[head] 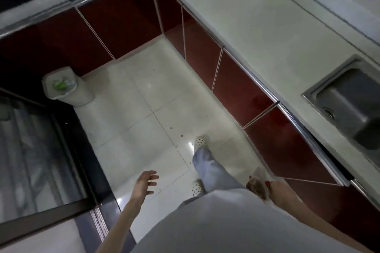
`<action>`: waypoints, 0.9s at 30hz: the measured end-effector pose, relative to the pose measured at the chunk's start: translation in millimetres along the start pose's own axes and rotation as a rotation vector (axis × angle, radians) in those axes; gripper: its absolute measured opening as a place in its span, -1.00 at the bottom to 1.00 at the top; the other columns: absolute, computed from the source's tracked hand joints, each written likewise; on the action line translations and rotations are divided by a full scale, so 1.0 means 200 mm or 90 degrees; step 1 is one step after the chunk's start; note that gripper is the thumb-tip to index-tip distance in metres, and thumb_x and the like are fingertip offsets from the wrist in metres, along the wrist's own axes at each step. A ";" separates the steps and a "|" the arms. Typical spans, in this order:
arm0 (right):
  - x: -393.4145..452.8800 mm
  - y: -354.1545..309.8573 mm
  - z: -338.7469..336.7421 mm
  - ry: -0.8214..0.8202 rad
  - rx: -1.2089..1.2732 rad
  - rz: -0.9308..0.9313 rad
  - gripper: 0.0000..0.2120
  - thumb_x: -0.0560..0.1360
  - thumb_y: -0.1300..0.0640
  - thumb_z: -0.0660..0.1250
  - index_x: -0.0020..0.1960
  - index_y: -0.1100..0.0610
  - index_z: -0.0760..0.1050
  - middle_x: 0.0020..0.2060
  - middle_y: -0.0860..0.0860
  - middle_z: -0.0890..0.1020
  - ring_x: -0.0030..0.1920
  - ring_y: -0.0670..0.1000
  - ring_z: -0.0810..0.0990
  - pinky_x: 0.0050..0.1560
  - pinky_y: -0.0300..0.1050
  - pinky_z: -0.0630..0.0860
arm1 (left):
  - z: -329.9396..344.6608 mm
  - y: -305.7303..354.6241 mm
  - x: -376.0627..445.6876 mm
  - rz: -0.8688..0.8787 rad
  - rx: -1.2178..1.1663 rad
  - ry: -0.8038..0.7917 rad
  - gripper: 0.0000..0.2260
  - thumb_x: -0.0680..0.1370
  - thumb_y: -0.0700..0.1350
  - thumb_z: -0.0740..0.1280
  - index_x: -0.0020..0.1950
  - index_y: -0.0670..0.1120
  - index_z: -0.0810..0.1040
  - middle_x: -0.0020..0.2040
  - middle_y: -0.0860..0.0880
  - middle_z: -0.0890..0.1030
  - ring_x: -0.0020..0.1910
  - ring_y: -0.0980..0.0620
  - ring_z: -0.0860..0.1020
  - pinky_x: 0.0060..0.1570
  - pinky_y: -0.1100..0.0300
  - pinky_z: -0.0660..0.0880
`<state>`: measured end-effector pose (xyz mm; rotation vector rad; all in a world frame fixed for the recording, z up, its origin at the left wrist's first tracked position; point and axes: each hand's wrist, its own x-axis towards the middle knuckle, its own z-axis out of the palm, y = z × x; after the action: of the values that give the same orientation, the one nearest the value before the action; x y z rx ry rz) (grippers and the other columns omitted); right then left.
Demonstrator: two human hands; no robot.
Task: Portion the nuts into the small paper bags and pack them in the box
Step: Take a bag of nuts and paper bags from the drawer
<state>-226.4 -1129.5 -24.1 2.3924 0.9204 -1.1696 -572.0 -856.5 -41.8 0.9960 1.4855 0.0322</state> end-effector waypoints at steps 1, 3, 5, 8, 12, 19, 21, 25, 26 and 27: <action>0.03 -0.03 -0.04 -0.007 -0.009 -0.007 -0.71 0.59 0.13 0.09 0.11 0.13 0.58 0.06 0.05 0.66 0.08 0.04 0.62 0.04 -0.18 0.49 | -0.02 0.04 0.04 0.002 -0.004 0.011 -0.77 0.65 -0.15 0.08 0.07 -0.10 0.54 0.01 -0.10 0.63 -0.14 -0.04 0.52 -0.20 0.11 0.42; 0.12 -0.11 -0.13 -0.010 -0.019 -0.009 -0.71 0.59 0.11 0.10 0.12 0.13 0.57 0.07 0.08 0.65 0.09 0.07 0.62 0.03 -0.15 0.50 | -0.05 0.12 0.11 0.001 -0.004 0.026 -0.76 0.65 -0.15 0.08 0.06 -0.08 0.54 0.01 -0.09 0.64 -0.14 -0.03 0.53 -0.20 0.11 0.43; 0.20 -0.20 -0.24 -0.015 -0.019 -0.008 -0.71 0.59 0.08 0.12 0.14 0.12 0.56 0.09 0.10 0.64 0.11 0.10 0.61 0.03 -0.12 0.51 | -0.08 0.21 0.17 -0.003 -0.012 0.035 -0.76 0.65 -0.14 0.08 0.06 -0.07 0.54 0.00 -0.07 0.65 -0.13 -0.03 0.55 -0.20 0.11 0.44; 0.34 -0.35 -0.44 -0.011 -0.008 -0.026 -0.71 0.58 0.03 0.14 0.12 0.11 0.58 0.07 0.10 0.65 0.08 0.10 0.62 0.01 -0.12 0.52 | -0.12 0.36 0.27 -0.012 -0.044 0.054 -0.75 0.66 -0.12 0.08 0.09 -0.08 0.55 0.01 -0.08 0.65 -0.11 -0.04 0.56 -0.20 0.12 0.47; 0.58 -0.54 -0.73 0.005 -0.019 -0.059 -0.71 0.58 0.09 0.12 0.13 0.11 0.58 0.04 0.09 0.66 0.05 0.09 0.63 0.01 -0.10 0.52 | -0.18 0.55 0.36 -0.034 -0.088 0.102 -0.75 0.67 -0.11 0.08 0.13 -0.11 0.54 0.02 -0.10 0.64 -0.11 -0.05 0.56 -0.21 0.12 0.46; 0.90 -0.90 -1.28 0.073 0.017 -0.147 -0.62 0.55 -0.10 0.18 0.03 0.19 0.58 -0.04 0.24 0.65 0.02 0.26 0.61 -0.08 -0.05 0.49 | -0.24 0.69 0.49 -0.051 -0.136 0.139 -0.76 0.67 -0.10 0.11 0.15 -0.14 0.53 0.02 -0.11 0.63 -0.11 -0.06 0.55 -0.21 0.12 0.45; 0.96 -1.00 -1.42 0.093 -0.005 -0.172 -0.60 0.53 -0.13 0.19 0.03 0.18 0.58 -0.03 0.24 0.65 0.02 0.29 0.61 -0.05 0.01 0.52 | -0.24 0.70 0.53 -0.057 -0.154 0.136 -0.75 0.67 -0.12 0.09 0.17 -0.17 0.52 0.04 -0.15 0.62 -0.12 -0.08 0.54 -0.21 0.13 0.44; 1.11 -1.18 -1.65 0.113 -0.022 -0.188 -0.58 0.53 -0.12 0.21 0.00 0.23 0.59 -0.07 0.27 0.65 0.00 0.31 0.61 -0.07 0.03 0.53 | -0.26 0.76 0.65 -0.079 -0.176 0.123 -0.73 0.69 -0.14 0.06 0.19 -0.21 0.50 0.07 -0.20 0.60 -0.13 -0.10 0.52 -0.21 0.12 0.42; 1.15 -1.23 -1.69 0.115 -0.027 -0.180 -0.61 0.55 -0.07 0.18 0.03 0.23 0.59 -0.04 0.27 0.64 0.02 0.31 0.61 -0.04 0.04 0.53 | -0.27 0.80 0.69 -0.084 -0.179 0.119 -0.74 0.69 -0.15 0.06 0.18 -0.22 0.50 0.06 -0.21 0.60 -0.13 -0.11 0.52 -0.21 0.12 0.41; 1.19 -1.27 -1.73 0.114 -0.030 -0.168 -0.63 0.57 -0.02 0.14 0.05 0.24 0.58 -0.01 0.28 0.63 0.04 0.31 0.60 -0.01 0.04 0.52 | -0.30 0.84 0.73 -0.088 -0.183 0.115 -0.74 0.68 -0.15 0.07 0.18 -0.22 0.49 0.06 -0.22 0.60 -0.12 -0.12 0.52 -0.21 0.12 0.41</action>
<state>-86.3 -659.0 -2.3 2.4216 1.3405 -1.0162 -505.1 -635.4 -51.5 0.6705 1.6578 0.2354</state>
